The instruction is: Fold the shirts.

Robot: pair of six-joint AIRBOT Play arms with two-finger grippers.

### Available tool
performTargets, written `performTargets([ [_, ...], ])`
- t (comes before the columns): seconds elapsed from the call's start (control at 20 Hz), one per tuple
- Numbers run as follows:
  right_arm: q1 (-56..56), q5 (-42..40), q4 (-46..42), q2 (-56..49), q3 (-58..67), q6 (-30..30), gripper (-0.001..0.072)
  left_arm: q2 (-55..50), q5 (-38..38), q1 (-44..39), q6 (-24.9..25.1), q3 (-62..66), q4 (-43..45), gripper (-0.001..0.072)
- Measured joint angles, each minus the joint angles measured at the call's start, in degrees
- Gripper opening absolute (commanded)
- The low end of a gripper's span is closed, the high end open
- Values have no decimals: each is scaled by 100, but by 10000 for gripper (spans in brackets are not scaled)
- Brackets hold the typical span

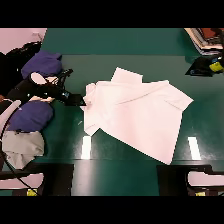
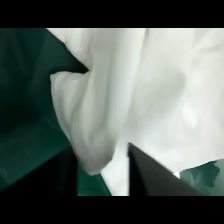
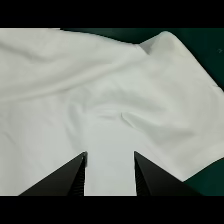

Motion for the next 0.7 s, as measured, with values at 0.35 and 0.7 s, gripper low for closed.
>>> performTargets([
  [0.35,-46,317,2,354,-144,0,354,498,-793,424,-31,385,229,27],
  [0.7,-55,-236,13,951,-1744,0,354,1292,-1309,1003,-229,599,800,658],
])
